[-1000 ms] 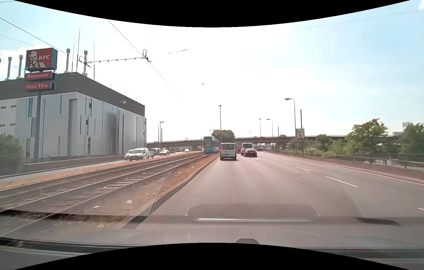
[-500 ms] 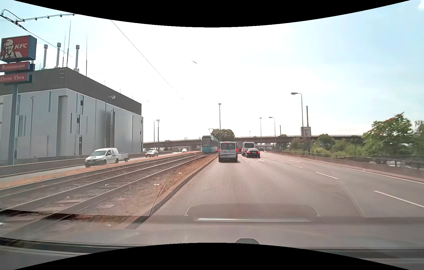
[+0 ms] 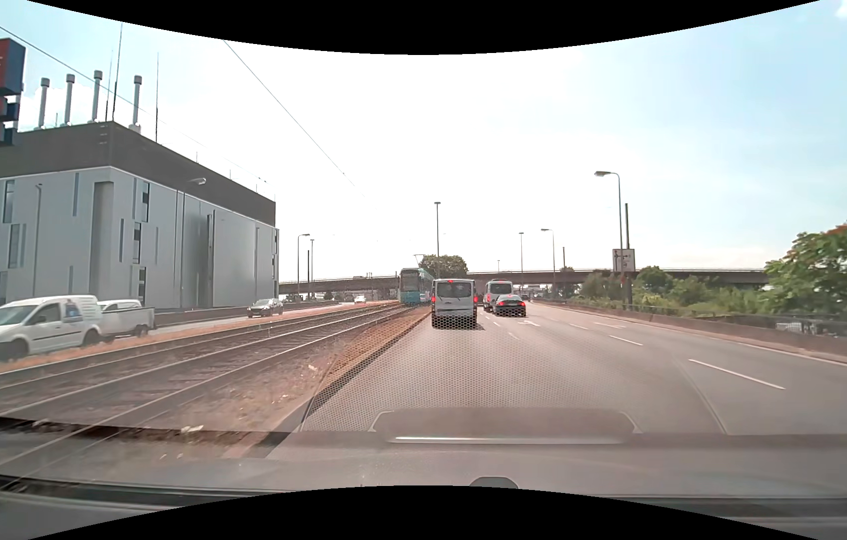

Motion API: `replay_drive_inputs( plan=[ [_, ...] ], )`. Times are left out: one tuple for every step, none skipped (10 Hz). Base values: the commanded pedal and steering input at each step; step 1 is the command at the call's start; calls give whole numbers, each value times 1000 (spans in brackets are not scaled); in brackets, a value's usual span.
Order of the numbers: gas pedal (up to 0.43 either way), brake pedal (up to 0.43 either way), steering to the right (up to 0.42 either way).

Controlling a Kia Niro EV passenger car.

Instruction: Follow the waypoints while adhering to traffic rules and regulations

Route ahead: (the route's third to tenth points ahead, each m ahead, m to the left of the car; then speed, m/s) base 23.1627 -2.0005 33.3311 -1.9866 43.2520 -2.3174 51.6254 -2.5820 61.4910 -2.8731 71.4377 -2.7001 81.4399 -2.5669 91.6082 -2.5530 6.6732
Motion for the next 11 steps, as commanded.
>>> replay_drive_inputs(
  plan=[
    [0, 207, 1],
    [0, 207, 1],
    [0, 213, 1],
    [0, 213, 0],
    [0, 220, 0],
    [0, 220, -1],
    [0, 213, -3],
    [0, 220, -3],
    [0, 213, -3],
    [0, 220, -3],
    [0, 220, -3]
  ],
)
